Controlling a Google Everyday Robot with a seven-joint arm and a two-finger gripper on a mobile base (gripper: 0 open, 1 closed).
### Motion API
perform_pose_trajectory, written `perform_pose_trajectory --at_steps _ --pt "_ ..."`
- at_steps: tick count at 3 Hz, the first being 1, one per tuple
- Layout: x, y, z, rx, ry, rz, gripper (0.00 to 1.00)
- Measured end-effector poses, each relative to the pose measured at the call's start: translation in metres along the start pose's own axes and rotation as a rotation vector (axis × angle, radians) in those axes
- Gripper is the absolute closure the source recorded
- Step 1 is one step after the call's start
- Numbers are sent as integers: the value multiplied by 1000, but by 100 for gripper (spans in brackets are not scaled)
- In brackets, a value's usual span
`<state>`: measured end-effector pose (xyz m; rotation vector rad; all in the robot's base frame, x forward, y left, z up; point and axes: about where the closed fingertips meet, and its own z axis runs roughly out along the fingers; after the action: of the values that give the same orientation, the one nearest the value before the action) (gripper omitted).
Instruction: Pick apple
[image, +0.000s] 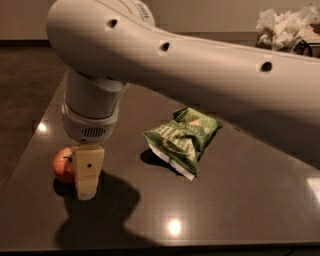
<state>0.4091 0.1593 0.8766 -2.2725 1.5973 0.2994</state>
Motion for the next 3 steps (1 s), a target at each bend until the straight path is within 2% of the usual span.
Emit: perform_pose_trajectory --at_steps 1,2,3 --pt "-8 -3 11 -11 6 -17 0" --pt "-8 -4 19 -27 23 -31 18" --pt "-7 -4 19 -37 31 -40 40"
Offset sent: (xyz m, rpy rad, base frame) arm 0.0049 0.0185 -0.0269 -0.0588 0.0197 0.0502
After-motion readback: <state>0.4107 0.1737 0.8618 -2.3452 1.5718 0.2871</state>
